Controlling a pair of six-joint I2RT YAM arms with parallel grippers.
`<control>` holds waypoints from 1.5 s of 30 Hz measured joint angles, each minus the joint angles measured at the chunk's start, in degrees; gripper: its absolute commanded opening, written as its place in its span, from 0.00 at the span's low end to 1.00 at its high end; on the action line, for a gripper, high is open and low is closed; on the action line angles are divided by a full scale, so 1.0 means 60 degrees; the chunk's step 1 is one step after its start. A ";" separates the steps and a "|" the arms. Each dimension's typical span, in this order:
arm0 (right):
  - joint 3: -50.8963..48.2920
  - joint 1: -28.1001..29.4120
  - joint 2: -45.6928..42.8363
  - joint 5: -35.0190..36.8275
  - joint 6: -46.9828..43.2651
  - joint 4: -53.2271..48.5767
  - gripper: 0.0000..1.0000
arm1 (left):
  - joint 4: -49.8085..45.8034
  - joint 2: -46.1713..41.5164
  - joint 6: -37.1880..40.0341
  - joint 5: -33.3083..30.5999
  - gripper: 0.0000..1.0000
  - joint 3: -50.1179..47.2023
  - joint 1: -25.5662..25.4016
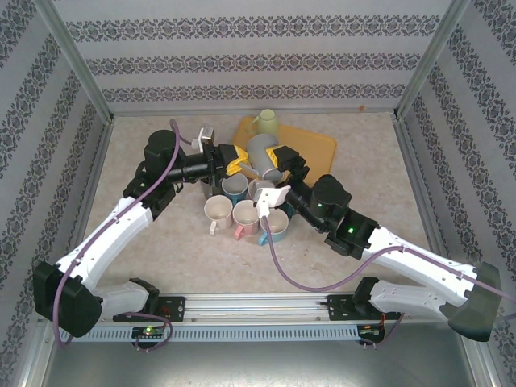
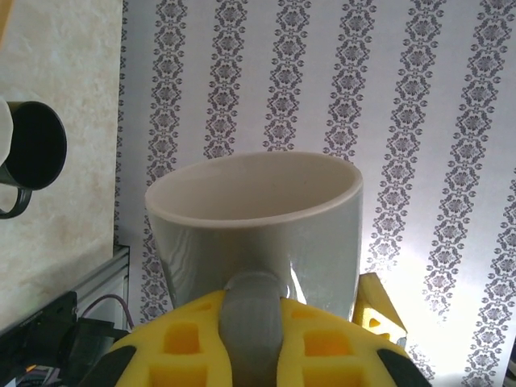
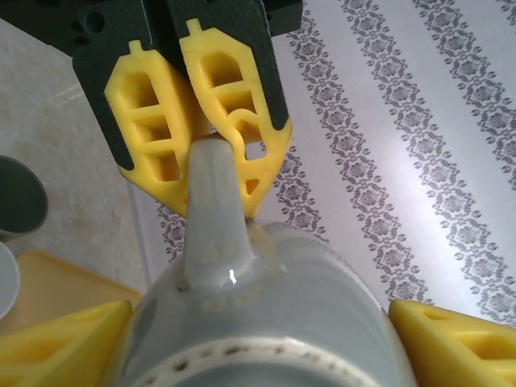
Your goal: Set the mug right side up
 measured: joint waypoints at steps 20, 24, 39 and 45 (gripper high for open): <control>0.2160 -0.3107 -0.0754 -0.3326 0.9020 -0.3337 0.93 | -0.2204 -0.1778 0.5861 -0.3078 0.00 0.0226 0.0011; 0.3351 -0.4248 -0.0685 -0.2874 1.1151 -0.3945 0.90 | -0.2758 -0.1832 0.7657 -0.4211 0.00 0.0229 -0.1851; 0.4619 -0.6211 -0.1235 -0.2371 1.3992 -0.6779 0.88 | -0.1042 0.0426 1.2768 -0.7191 0.00 -0.0754 -0.7559; 0.4149 -0.6262 -0.1872 -0.2550 1.4120 -0.7005 0.88 | 0.1759 0.1519 1.4047 -0.8215 0.00 -0.2422 -0.8266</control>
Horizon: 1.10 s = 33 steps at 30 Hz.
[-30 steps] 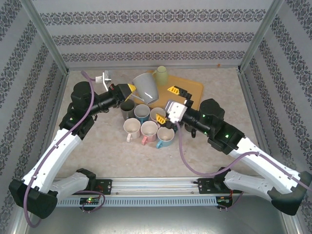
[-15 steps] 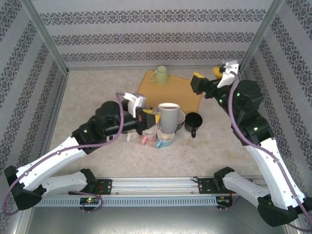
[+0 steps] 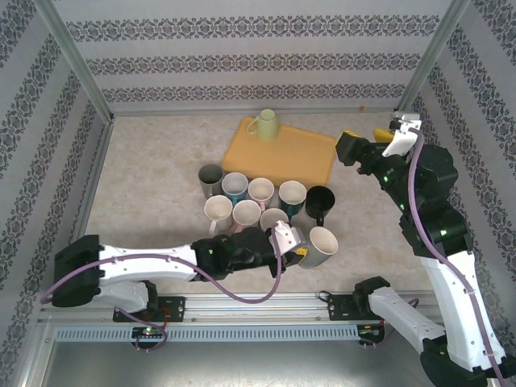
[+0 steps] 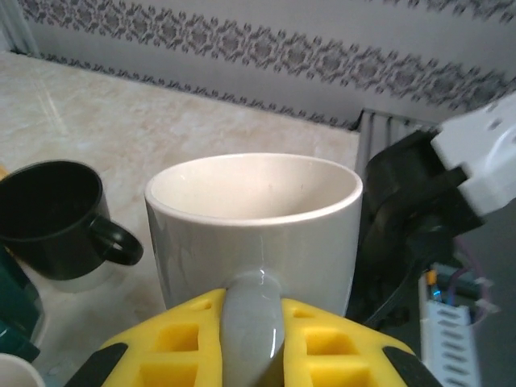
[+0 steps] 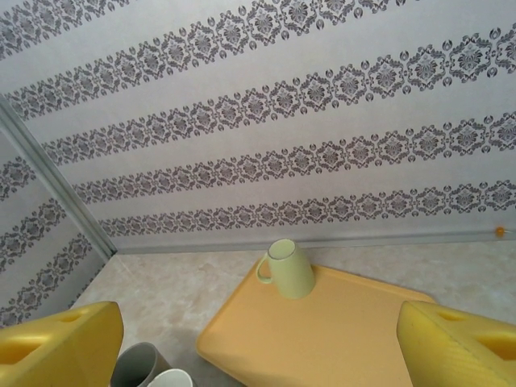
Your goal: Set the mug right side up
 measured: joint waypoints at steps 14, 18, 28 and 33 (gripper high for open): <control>-0.0790 0.0000 -0.0211 -0.0324 0.0076 0.0007 0.92 | 0.5388 0.2463 0.0368 -0.1774 0.00 -0.1705 -0.0015; -0.0885 0.0000 -0.0277 -0.0401 0.0073 0.0011 0.92 | 0.6164 0.2962 0.0339 -0.2138 0.00 -0.1832 -0.0015; -0.1151 0.0000 -0.0321 -0.0510 0.0066 0.0022 0.93 | 0.7089 0.3829 0.0135 -0.2987 0.00 -0.2138 -0.0015; -0.1257 0.0000 -0.0321 -0.0535 0.0066 0.0047 0.93 | 0.7264 0.4073 0.0033 -0.3195 0.00 -0.2157 -0.0022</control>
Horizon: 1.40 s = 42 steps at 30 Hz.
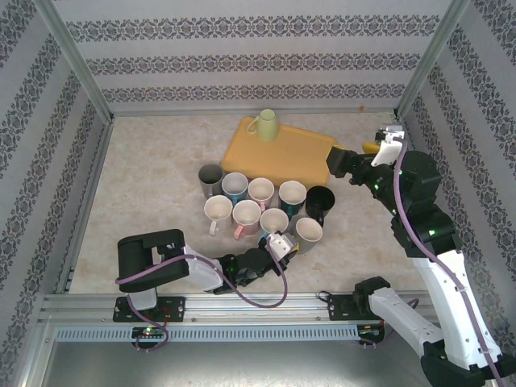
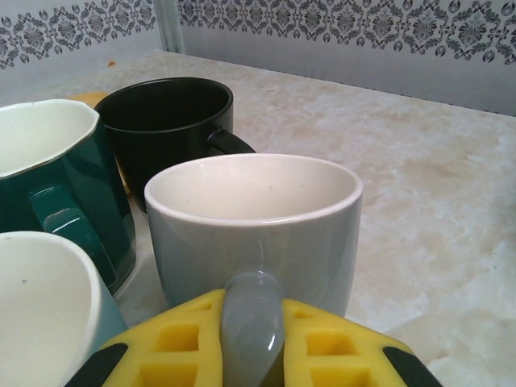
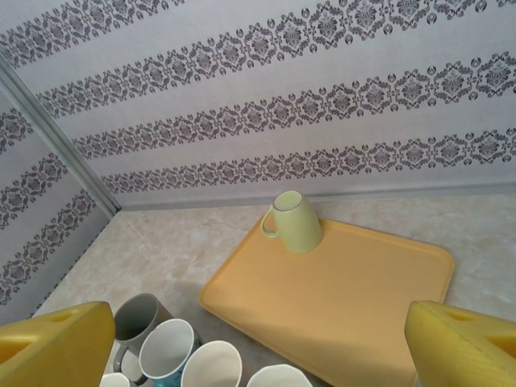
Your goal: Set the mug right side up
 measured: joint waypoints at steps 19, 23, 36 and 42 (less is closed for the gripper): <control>-0.0117 0.0000 -0.0193 0.0004 -0.0189 0.0029 0.93 | 0.0532 0.0437 -0.0248 -0.0506 0.22 0.0000 -0.0055; -0.0117 0.0000 -0.0193 0.0004 -0.0222 0.0029 0.94 | 0.0539 0.0463 -0.0317 -0.0590 0.23 0.0000 -0.0055; -0.0117 0.0000 -0.0259 0.0011 -0.0364 0.0029 0.95 | 0.0605 0.0543 -0.0412 -0.0597 0.18 -0.0004 -0.0055; -0.0117 0.0000 -0.0270 0.0015 -0.0364 0.0029 0.95 | 0.0947 0.0532 -0.0433 -0.0514 0.17 -0.0310 -0.0062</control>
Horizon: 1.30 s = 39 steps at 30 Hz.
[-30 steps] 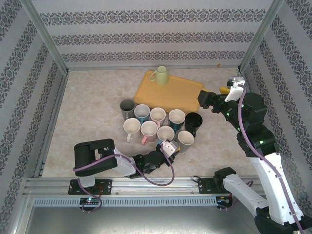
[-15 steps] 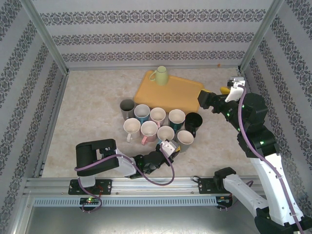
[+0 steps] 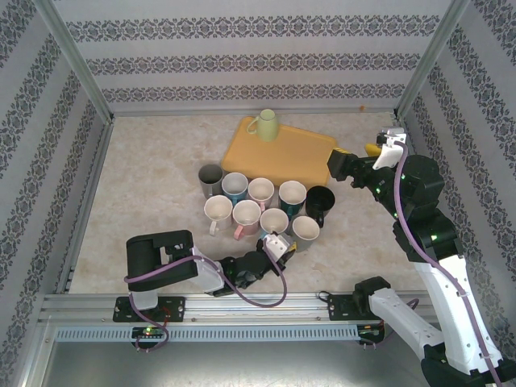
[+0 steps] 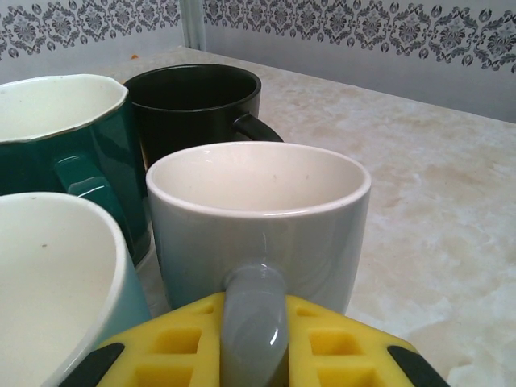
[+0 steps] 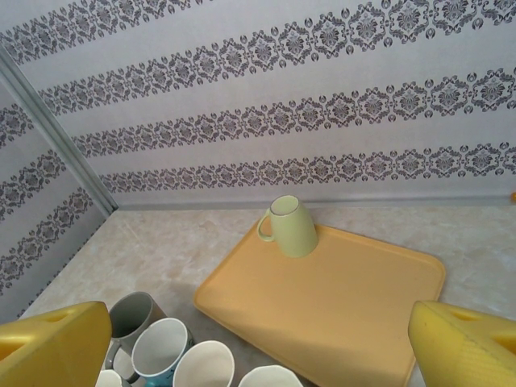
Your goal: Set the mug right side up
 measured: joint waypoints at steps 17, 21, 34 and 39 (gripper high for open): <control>0.0004 0.0000 0.0029 -0.0004 0.0004 0.0000 0.95 | -0.0127 -0.0135 0.0007 0.0342 0.24 -0.0299 0.0000; 0.0004 0.0000 0.0022 -0.0004 0.0007 0.0004 0.95 | -0.0208 -0.0135 0.0007 0.0382 0.21 -0.0299 0.0000; -0.0069 0.0000 -0.0087 0.0000 0.0007 0.0004 0.95 | -0.1330 0.0098 0.0029 -0.0262 0.27 0.0659 0.0000; -0.0124 0.0000 -0.0102 0.0000 0.0007 0.0015 0.95 | -0.1472 0.0331 0.0047 -0.0630 0.34 0.1020 -0.0058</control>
